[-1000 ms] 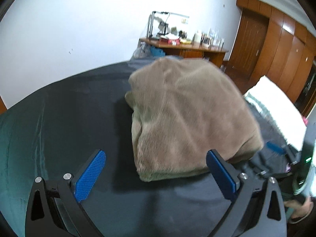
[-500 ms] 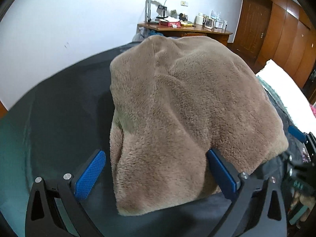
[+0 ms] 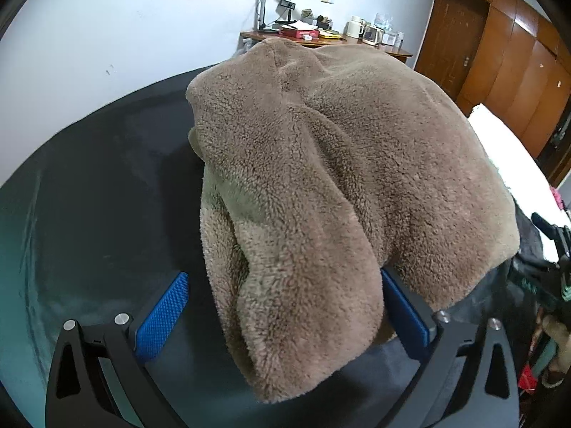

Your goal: Fold clothes

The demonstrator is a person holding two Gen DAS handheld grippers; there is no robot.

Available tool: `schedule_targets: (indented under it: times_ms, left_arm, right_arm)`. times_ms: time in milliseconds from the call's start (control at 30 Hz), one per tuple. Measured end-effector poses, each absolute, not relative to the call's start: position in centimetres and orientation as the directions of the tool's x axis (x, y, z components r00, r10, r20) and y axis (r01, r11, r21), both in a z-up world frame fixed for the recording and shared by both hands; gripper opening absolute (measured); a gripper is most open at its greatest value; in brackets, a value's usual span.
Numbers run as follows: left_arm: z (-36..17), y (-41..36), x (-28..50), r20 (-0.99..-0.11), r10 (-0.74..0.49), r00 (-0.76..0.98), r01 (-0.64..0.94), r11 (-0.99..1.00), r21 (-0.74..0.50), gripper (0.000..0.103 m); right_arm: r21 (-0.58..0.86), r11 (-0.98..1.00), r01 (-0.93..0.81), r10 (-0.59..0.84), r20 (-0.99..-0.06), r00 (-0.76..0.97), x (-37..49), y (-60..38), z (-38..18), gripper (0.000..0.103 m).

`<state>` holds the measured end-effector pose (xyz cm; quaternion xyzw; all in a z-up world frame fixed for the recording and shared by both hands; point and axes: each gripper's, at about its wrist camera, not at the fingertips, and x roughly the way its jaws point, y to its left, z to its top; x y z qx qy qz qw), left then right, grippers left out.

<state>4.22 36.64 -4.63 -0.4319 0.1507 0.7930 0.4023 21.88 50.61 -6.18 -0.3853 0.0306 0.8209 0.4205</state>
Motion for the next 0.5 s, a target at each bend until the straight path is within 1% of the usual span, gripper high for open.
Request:
schedule_targets:
  times_ms: [33, 67, 133, 233, 300, 500]
  left_arm:
    - [-4.7, 36.5, 4.0, -0.805, 0.516, -0.293, -0.766, -0.63, -0.126, 0.103]
    - [-4.7, 36.3, 3.9, -0.805, 0.523, -0.28, -0.762, -0.631, -0.145, 0.103]
    - [-4.9, 36.0, 3.5, -0.803, 0.54, -0.251, -0.752, -0.632, -0.19, 0.103]
    - [-4.6, 35.6, 3.1, -0.801, 0.552, -0.231, -0.743, -0.632, -0.221, 0.103]
    - [-4.1, 35.3, 3.0, -0.796, 0.558, -0.235, -0.744, -0.63, -0.222, 0.103]
    - [-2.0, 34.3, 3.1, -0.784, 0.555, -0.28, -0.755, -0.631, -0.177, 0.103]
  right_arm:
    - [-0.305, -0.602, -0.738, 0.701, -0.644, -0.306, 22.3, 51.0, -6.2, 0.088]
    - [-0.272, -0.596, -0.755, 0.698, -0.64, -0.321, 23.1, 51.2, -5.7, 0.088]
    - [-0.136, -0.63, -0.765, 0.653, -0.626, -0.426, 24.9, 50.9, -3.7, 0.088]
    - [-0.062, -0.675, -0.735, 0.62, -0.588, -0.52, 25.4, 49.7, -1.7, 0.088]
    - [-0.043, -0.719, -0.693, 0.585, -0.575, -0.571, 24.4, 48.8, -1.0, 0.088]
    - [-0.058, -0.83, -0.555, 0.489, -0.555, -0.673, 18.3, 45.3, -0.7, 0.088]
